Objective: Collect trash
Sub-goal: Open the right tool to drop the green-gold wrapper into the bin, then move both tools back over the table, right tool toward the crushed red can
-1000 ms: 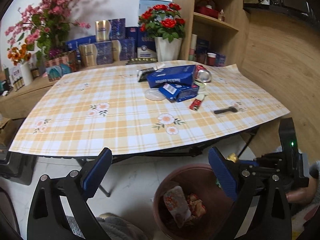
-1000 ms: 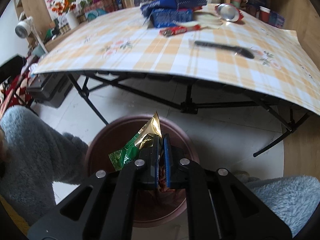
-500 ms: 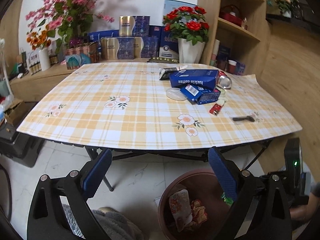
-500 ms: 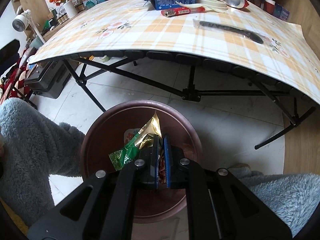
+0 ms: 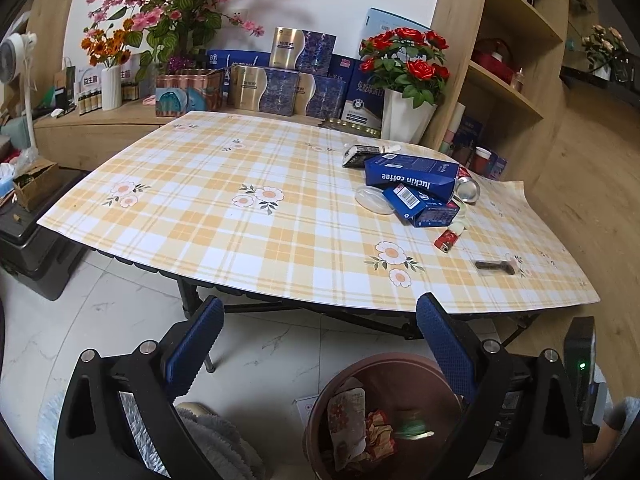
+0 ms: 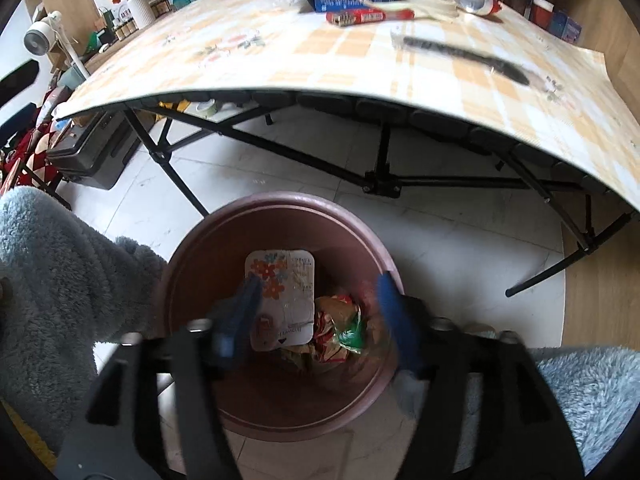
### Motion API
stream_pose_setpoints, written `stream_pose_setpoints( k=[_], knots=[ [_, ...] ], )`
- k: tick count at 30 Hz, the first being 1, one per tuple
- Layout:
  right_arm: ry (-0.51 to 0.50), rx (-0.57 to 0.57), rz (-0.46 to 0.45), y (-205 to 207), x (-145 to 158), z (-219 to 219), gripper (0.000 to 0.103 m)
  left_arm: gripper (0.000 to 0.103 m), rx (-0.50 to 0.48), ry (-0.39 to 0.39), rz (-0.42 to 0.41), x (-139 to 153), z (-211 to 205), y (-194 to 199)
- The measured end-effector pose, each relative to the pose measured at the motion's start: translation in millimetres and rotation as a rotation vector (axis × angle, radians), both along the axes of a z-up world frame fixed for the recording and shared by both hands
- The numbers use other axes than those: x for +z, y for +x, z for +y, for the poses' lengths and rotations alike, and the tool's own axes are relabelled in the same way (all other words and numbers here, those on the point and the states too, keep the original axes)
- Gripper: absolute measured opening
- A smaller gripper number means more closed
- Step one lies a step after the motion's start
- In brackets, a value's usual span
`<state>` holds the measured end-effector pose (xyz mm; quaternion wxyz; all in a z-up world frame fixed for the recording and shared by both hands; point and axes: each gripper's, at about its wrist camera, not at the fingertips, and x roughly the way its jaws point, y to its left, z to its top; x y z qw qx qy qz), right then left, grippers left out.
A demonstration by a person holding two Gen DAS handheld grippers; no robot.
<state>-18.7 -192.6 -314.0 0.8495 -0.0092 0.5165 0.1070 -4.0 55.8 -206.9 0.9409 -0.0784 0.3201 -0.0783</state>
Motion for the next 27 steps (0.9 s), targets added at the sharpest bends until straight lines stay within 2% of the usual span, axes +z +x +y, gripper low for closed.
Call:
stream_pose_setpoints(
  k=[1,2,6,10,17,27],
  knots=[
    [0.005,-0.004,-0.013,-1,3,-1,0.079,0.094,-0.003,0.002,-0.002,0,0,0],
    [0.006,-0.011,-0.026,-1,5,-3,0.089,0.094,-0.005,0.005,-0.006,1,-1,0],
    [0.019,-0.048,-0.061,-1,13,-10,0.097,0.094,-0.014,0.015,-0.015,2,-3,-2],
    [0.039,-0.1,-0.094,-1,23,-20,0.097,0.094,-0.012,0.009,-0.014,2,-3,-2],
    [0.082,-0.191,-0.166,3,58,-45,0.097,0.094,-0.017,0.0,-0.016,4,-5,1],
    [0.096,-0.255,-0.247,21,110,-81,0.097,0.094,-0.096,0.006,-0.04,20,-21,22]
  ],
)
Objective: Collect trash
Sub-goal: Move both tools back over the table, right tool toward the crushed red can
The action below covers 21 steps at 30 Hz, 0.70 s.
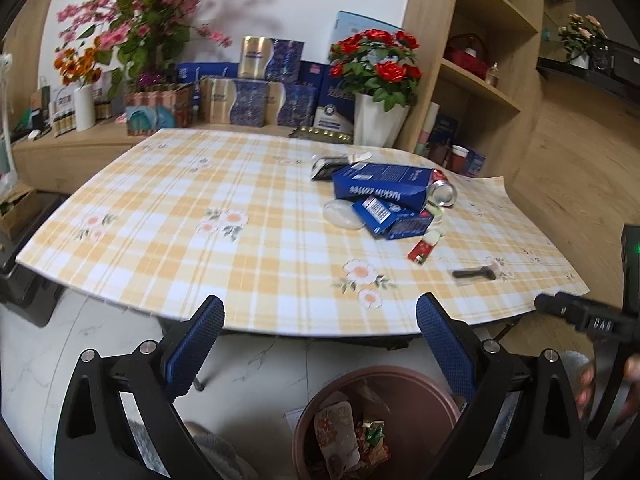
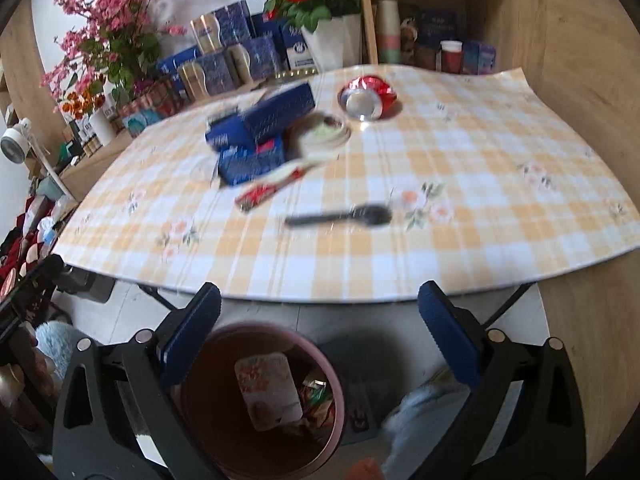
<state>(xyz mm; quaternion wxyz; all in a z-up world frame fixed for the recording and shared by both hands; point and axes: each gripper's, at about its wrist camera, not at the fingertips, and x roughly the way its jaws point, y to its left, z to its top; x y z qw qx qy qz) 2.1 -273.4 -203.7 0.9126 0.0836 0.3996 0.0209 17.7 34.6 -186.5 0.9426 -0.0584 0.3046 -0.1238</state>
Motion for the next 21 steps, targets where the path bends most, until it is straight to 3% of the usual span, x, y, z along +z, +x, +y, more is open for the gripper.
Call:
stream_pose_setpoints(
  k=[12,21],
  knots=[
    [-0.034,-0.022,-0.051,37,43,-29,0.097,0.094,-0.028,-0.044,-0.034,49,2,53],
    [-0.091,-0.041,-0.035,76,54,-45,0.097,0.094,0.001,-0.088,-0.01,61,13,97]
  ],
)
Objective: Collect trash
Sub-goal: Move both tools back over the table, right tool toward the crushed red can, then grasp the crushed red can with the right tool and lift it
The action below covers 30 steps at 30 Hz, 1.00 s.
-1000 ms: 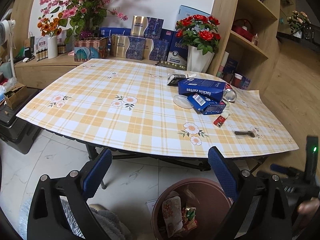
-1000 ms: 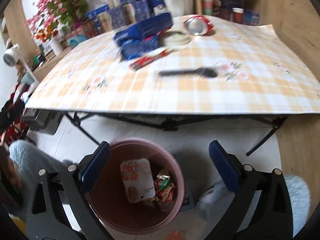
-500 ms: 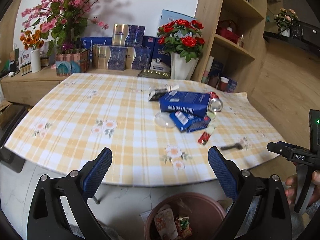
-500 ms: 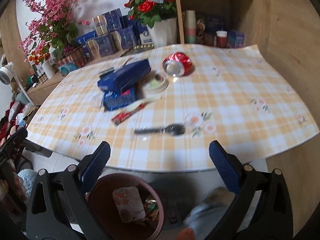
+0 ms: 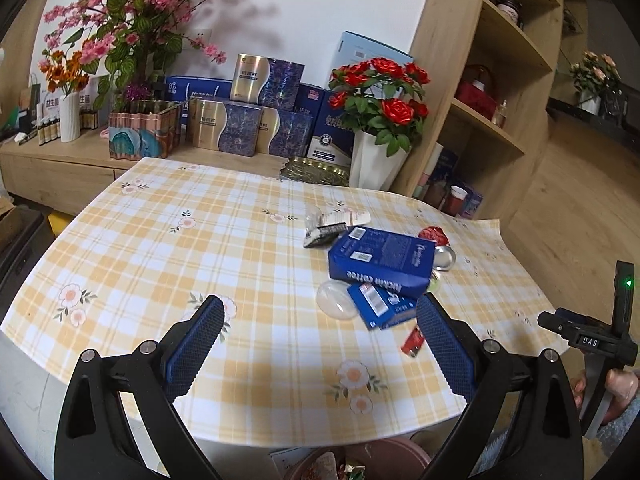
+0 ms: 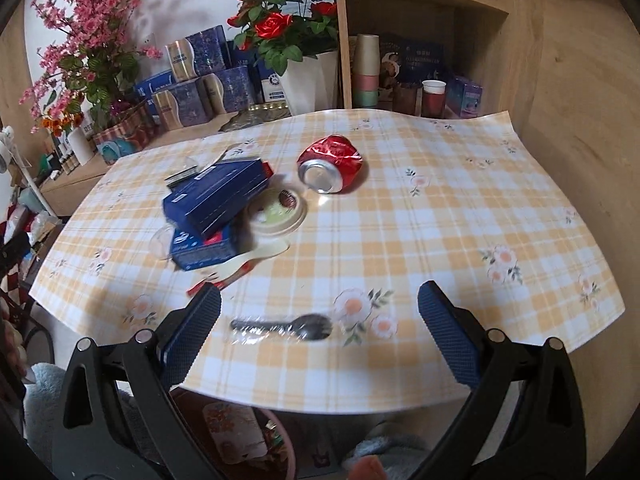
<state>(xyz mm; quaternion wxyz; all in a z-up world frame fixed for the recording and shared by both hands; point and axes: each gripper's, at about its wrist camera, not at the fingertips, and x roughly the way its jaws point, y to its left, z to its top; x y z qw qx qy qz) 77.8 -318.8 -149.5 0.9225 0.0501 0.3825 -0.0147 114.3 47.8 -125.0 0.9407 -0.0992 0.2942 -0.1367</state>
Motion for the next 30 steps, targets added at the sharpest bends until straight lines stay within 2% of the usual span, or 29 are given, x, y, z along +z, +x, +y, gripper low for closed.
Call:
stream_pose_setpoints(
  k=[12,20,24,30],
  knots=[
    [-0.008,0.017,0.022,81,5,-26,0.097,0.094,0.014,-0.024,0.064,-8,5,67],
    [0.051,-0.018,0.039,161,0,-63,0.097,0.082,0.002,-0.074,0.121,-15,7,113],
    [0.072,-0.025,0.059,201,-13,-83,0.097,0.079,-0.008,-0.101,0.143,-20,3,137],
    [0.108,-0.015,0.144,260,-51,-89,0.097,0.076,-0.036,-0.105,0.183,-33,-12,167]
  ],
)
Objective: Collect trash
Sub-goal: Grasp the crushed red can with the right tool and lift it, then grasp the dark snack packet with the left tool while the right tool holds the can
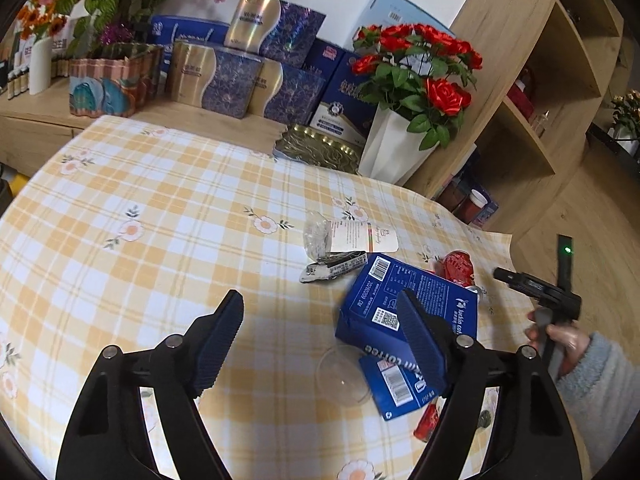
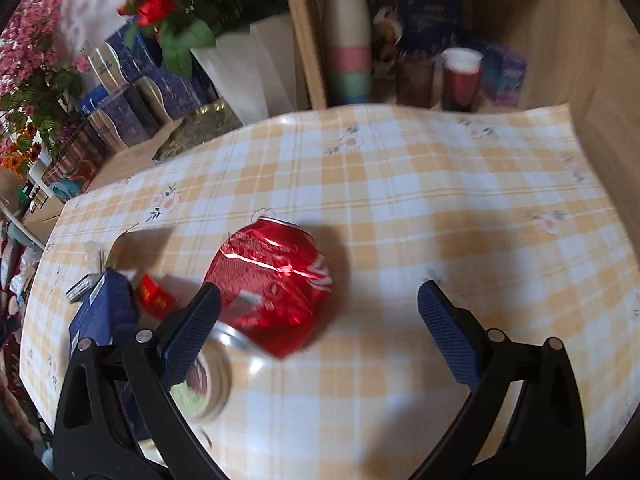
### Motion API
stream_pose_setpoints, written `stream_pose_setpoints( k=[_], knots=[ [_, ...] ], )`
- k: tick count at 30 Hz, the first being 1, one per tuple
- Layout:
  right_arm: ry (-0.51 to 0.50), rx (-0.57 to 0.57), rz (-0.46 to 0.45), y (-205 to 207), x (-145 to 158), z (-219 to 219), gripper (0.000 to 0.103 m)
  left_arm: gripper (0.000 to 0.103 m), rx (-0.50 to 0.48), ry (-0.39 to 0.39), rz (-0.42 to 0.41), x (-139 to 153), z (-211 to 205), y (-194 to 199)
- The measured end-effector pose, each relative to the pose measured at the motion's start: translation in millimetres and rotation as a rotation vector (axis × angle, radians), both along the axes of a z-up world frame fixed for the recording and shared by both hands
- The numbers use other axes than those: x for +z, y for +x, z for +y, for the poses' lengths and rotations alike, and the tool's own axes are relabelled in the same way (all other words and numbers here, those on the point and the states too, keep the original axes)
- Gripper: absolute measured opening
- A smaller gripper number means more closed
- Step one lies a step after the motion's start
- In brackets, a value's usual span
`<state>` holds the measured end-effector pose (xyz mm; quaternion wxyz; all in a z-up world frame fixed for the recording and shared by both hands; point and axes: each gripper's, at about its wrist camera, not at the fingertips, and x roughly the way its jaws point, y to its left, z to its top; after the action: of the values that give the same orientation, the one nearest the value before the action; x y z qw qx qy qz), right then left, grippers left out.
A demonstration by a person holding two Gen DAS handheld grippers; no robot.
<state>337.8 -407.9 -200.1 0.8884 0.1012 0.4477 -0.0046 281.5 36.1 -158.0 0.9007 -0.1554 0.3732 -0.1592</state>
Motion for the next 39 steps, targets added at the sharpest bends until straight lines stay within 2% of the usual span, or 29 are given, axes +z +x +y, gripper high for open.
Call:
stream_pose_setpoints(
  k=[4,11,14,17,21,25,30,31,36,39],
  knots=[
    [0.005,0.003,0.04,32,-20,9,0.097,0.075,-0.016,0.014,0.025,-12,-8,18],
    [0.0,0.017,0.096,55,-43,22,0.095,0.07,-0.045,-0.011,0.089,-35,-17,43],
    [-0.007,0.043,0.121,60,-50,27,0.088,0.068,-0.071,0.01,0.1,-43,-25,53],
    [0.05,0.069,0.127,61,-53,29,0.077,0.068,-0.106,0.065,0.093,-48,-35,63],
    [0.116,0.106,0.123,60,-49,36,0.049,0.067,-0.15,0.148,0.071,-51,-48,77],
    [0.134,0.123,0.083,53,-36,43,0.034,0.063,-0.185,0.183,0.062,-52,-53,90],
    [0.163,0.109,0.001,41,-13,40,0.032,0.058,-0.253,0.256,0.044,-52,-65,97],
    [0.173,0.1,-0.007,39,-10,38,0.012,0.057,-0.261,0.268,0.043,-52,-67,97],
    [0.187,0.047,-0.022,30,-1,27,0.01,0.054,-0.316,0.336,0.042,-57,-81,105],
    [0.19,0.055,-0.039,20,4,25,0.01,0.047,-0.339,0.364,0.065,-65,-86,113]
  ],
)
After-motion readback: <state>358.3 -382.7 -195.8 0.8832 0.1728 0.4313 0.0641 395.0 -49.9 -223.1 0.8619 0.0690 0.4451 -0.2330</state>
